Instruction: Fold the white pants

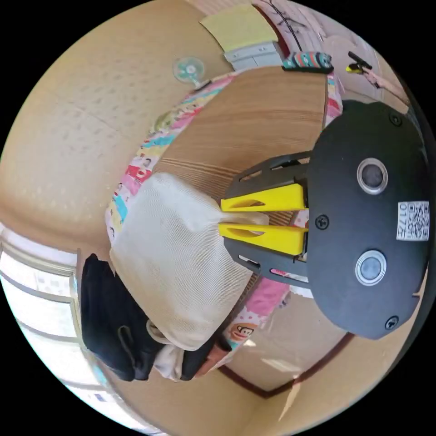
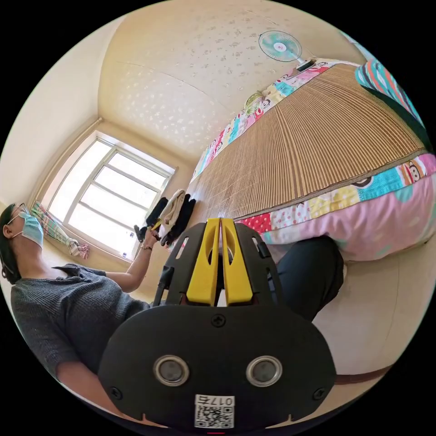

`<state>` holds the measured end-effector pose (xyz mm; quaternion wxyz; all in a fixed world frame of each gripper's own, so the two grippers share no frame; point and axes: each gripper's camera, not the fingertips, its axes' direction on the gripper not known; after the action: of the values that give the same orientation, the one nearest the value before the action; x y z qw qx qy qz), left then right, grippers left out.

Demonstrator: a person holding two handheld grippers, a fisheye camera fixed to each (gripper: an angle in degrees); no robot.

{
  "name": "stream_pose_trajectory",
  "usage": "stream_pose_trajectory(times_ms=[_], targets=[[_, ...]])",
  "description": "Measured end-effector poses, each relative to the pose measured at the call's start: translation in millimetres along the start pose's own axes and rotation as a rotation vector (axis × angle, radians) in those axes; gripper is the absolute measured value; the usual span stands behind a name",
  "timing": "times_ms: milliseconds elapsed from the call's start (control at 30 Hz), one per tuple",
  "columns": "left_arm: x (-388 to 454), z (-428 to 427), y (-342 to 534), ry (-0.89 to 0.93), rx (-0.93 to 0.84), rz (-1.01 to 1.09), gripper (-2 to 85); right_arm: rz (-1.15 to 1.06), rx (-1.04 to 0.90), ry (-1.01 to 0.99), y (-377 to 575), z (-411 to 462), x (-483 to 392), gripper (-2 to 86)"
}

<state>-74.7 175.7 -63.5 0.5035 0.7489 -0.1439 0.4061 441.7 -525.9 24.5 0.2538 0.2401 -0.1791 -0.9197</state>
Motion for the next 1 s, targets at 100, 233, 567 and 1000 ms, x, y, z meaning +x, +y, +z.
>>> stream_pose_trajectory(times_ms=[100,233,567,1000], targets=[[21,-40,-36,0.356,0.139,-0.059,1.5,0.015,0.02,-0.019,-6,-5,15,0.4],[138,-62,-91,0.549,0.175,0.098,0.4,-0.019,0.072,-0.084,-15,-3,15,0.4],[398,-42,7,1.034,-0.108,0.663,0.3,0.058,0.069,-0.084,-3,16,45,0.4],[366,60,297,0.849,-0.834,0.59,5.7,0.082,-0.116,0.07,-42,87,43,0.5]])
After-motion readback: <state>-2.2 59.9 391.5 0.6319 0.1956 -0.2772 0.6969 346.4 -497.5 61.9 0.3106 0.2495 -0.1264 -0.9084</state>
